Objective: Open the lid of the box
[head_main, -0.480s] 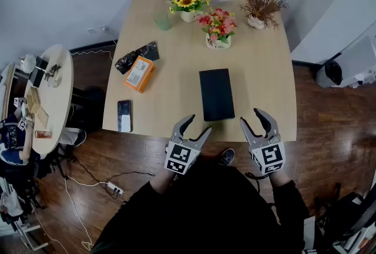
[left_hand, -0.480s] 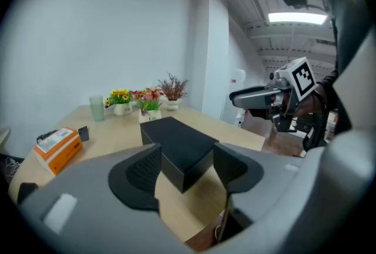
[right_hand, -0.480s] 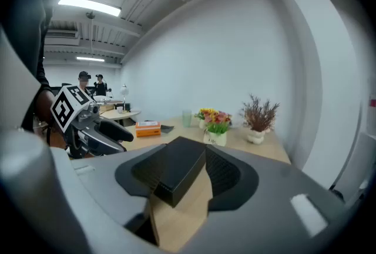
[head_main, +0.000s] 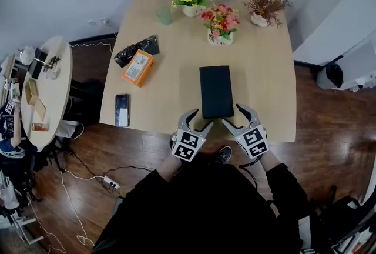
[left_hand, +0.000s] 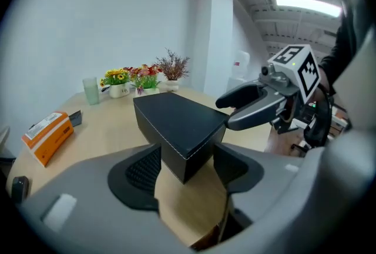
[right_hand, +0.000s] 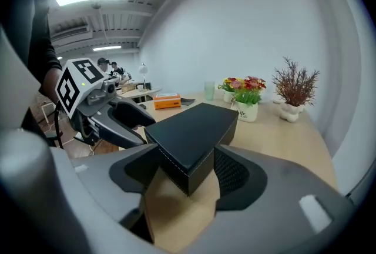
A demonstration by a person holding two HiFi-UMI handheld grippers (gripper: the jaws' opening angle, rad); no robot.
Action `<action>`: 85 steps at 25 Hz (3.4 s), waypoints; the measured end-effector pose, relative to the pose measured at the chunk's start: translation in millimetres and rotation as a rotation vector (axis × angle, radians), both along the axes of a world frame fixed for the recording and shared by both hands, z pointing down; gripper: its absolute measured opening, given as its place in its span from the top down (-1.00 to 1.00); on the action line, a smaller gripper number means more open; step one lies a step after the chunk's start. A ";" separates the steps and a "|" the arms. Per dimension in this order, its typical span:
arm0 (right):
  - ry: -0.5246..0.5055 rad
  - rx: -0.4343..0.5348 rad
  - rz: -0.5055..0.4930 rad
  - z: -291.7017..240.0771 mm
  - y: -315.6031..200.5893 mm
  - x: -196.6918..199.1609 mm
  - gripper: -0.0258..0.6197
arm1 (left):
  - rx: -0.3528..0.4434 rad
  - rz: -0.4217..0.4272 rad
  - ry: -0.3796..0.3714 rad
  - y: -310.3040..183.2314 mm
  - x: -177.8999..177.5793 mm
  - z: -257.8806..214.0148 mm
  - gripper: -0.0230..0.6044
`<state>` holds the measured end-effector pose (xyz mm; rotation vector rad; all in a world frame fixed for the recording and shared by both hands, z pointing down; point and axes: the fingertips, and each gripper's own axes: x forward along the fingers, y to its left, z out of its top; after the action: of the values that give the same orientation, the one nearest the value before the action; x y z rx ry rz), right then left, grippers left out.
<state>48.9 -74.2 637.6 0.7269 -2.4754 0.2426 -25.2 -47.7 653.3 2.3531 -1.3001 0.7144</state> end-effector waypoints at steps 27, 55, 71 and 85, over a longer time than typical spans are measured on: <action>0.102 -0.092 0.051 18.6 2.6 -10.4 0.24 | 0.228 0.190 -0.108 -5.9 3.8 -32.0 0.53; -0.046 -0.139 0.160 -2.1 -4.9 -33.3 0.00 | 0.087 0.203 -0.046 -7.0 -15.9 2.4 0.24; -0.395 -0.275 0.354 -23.6 4.0 14.9 0.53 | 0.250 0.259 0.175 -24.1 29.8 -113.1 0.25; -0.490 -0.324 0.351 -132.9 -27.6 34.0 0.26 | 0.275 0.504 0.074 -11.3 124.8 -104.5 0.24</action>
<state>82.9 -101.8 504.7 1.0512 -2.6311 1.0359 99.5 -59.0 548.9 2.9458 -0.8153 0.6044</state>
